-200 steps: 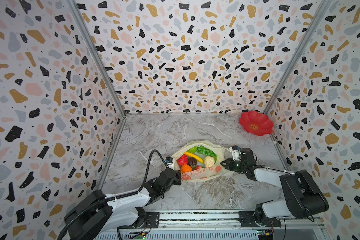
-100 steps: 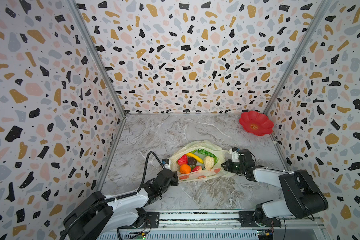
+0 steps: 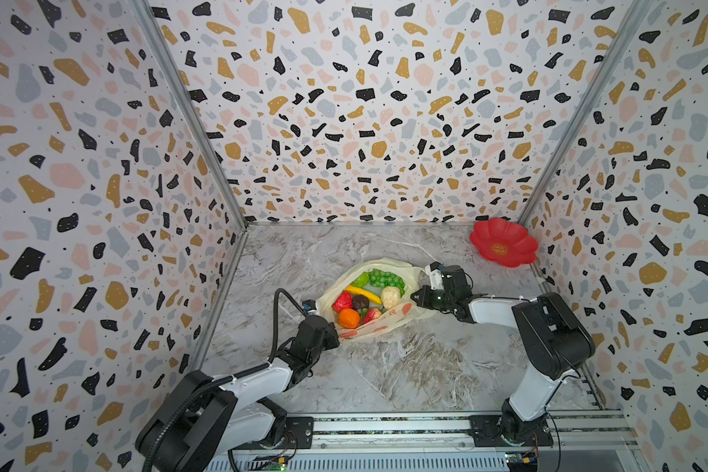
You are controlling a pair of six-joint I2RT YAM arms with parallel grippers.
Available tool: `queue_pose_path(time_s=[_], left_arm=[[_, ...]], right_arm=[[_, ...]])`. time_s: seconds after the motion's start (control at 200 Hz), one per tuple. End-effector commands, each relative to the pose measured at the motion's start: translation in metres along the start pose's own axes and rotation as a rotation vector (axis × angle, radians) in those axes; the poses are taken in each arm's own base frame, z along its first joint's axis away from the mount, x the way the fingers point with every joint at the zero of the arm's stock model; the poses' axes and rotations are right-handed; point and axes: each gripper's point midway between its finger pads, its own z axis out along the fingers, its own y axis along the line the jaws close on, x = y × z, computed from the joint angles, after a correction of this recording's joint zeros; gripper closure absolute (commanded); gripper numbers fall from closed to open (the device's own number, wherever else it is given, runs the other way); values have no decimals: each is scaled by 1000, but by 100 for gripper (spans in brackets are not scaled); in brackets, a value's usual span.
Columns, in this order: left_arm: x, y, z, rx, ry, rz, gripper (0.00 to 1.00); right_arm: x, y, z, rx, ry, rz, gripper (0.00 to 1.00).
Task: Take fruits out of the plastic bag
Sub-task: Move the plastic bag to the center of the table.
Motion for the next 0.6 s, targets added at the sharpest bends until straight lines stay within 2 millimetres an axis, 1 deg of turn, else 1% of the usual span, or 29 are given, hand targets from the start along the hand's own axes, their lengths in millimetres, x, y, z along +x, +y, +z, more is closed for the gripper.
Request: queue_pose_path(time_s=[0.0,0.06,0.125,0.215,0.316,0.376,0.431,0.471,0.596], left_arm=[[-5,7,-4,-4,-10,11,94],[-5,14,-5,-17,-17,1,94],[-5,11,-6,14,-26,-12,94],[-4,1,-4,61,-4,10,94],[-5,-3,-1,66,11,39,94],[-6,-6,1,73,15,54,94],[-8,-10,2,84,22,65,94],[-10,-13,3,93,25,78,94],[-13,-20,7,107,33,108,94]], right_arm=[[-1,27,13,-46,29,-70,100],[2,35,20,-66,68,-100,100],[3,35,20,-57,81,-113,100],[0,26,9,-24,49,-109,100],[-7,12,-4,-2,19,-80,100],[-12,8,-8,-3,6,-67,100],[-14,7,-9,-7,3,-62,97],[-16,9,-9,-17,4,-67,93],[-21,19,-6,-36,25,-93,73]])
